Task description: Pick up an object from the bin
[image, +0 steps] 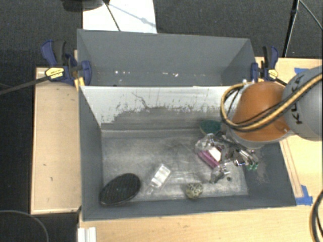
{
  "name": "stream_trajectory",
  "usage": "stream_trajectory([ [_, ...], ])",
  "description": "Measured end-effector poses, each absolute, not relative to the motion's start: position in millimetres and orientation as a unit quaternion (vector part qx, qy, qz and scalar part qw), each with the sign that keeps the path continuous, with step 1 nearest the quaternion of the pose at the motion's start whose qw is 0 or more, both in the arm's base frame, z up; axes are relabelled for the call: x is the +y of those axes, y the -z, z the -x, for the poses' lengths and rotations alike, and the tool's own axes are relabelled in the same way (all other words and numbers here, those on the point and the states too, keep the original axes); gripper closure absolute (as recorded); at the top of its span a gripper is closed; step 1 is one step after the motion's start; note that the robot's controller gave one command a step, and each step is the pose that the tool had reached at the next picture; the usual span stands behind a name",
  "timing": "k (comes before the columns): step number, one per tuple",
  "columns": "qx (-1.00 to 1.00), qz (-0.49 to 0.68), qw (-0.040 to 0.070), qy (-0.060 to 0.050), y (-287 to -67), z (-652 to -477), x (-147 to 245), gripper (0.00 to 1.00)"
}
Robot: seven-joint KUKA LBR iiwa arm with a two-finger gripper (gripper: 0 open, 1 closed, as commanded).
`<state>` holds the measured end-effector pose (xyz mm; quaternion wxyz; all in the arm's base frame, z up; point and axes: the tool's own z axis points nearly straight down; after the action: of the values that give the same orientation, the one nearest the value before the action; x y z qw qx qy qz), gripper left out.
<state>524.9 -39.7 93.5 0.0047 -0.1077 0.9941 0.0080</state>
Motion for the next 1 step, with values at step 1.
stream_trajectory([
  [1, 0.997, 0.077, 0.002, 0.0, -78.7, -534.9, -76.2, 0.0],
])
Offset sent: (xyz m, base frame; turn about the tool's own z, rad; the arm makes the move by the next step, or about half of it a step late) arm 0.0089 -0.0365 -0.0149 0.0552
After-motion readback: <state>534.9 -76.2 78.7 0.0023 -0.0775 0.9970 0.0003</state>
